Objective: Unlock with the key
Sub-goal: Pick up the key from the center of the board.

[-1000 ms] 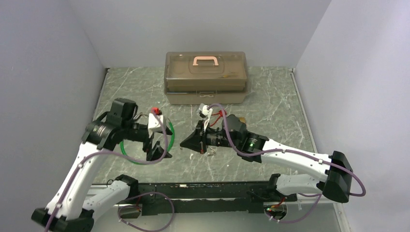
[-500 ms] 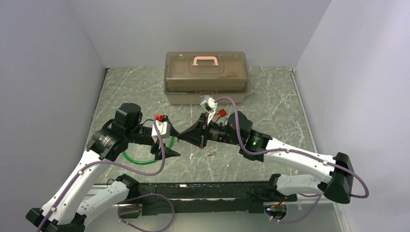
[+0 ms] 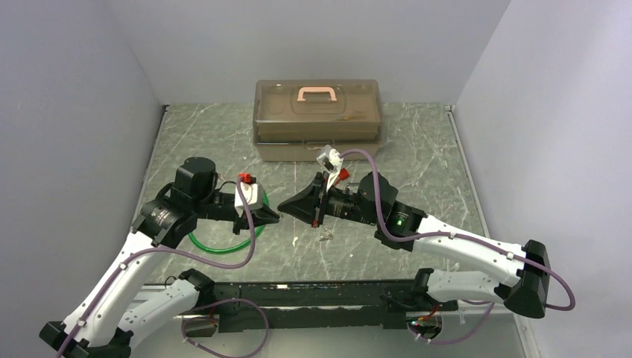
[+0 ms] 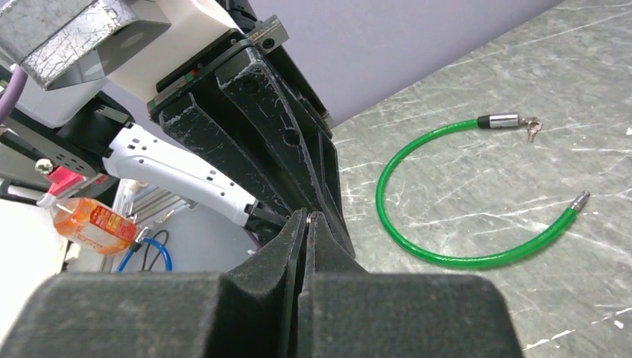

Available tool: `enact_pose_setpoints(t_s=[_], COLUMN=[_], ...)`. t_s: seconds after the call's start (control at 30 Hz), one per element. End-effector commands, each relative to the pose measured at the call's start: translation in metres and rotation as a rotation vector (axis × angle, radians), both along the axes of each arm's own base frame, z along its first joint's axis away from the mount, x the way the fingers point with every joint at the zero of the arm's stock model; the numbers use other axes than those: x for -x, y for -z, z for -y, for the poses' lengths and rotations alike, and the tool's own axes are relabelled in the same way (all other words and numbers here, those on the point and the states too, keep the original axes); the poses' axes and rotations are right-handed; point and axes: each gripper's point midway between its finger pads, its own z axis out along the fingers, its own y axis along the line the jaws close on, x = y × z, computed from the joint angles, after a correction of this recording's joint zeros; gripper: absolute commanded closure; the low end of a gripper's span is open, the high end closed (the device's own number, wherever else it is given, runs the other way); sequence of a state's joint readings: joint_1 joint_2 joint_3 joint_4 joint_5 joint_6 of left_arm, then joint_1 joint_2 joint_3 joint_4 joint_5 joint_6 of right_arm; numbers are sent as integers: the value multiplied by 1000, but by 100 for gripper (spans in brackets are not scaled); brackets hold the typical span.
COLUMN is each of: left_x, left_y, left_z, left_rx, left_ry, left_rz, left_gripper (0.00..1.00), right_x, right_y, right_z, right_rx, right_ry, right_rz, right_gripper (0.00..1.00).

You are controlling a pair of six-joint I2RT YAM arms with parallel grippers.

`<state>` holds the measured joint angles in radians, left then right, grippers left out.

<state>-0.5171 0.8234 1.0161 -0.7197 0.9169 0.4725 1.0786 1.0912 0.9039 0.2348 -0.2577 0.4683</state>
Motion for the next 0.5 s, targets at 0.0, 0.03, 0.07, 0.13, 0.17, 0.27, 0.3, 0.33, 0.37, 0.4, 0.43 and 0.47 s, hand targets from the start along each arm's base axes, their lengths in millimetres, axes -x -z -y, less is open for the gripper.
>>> enact_pose_setpoints(t_s=[0.0,0.03,0.07,0.13,0.17,0.27,0.3,0.33,0.37,0.4,0.43,0.47], left_x=[2,0,-1,-2,-2,-2,-2,-1,-1,-2,-3,-3], left_y=[-16,-19,-21,-26,-28,-30,-28,-27,-25,-23,-21,-20], left_z=[-3,-3,-3,-3,-2,-1,0,1,1,1,1,2], left_rx=[12,17,20,28,31,41,42,42,42,41,38,38], left_ry=[3,-6,-12,-17,-19,-14,-12,-9,-10,-11,-13,-14], left_rz=[70,79,84,91,94,83,70,60,53,51,45,41], left_gripper=[87,88,89,91,91,87,70,51,42,37,34,33], right_x=[-1,0,0,0,0,1,2,2,2,2,2,2], right_y=[-25,-23,-23,-20,-19,-19,-19,-19,-21,-22,-22,-23], right_z=[6,6,6,7,7,7,6,5,5,4,4,3], right_rx=[-52,-49,-47,-41,-40,-43,-43,-44,-47,-49,-51,-54], right_ry=[20,20,19,20,19,15,12,9,8,6,6,7], right_rz=[53,51,50,48,46,40,41,41,42,43,43,43], right_gripper=[100,100,100,100,100,100,100,100,100,100,100,100])
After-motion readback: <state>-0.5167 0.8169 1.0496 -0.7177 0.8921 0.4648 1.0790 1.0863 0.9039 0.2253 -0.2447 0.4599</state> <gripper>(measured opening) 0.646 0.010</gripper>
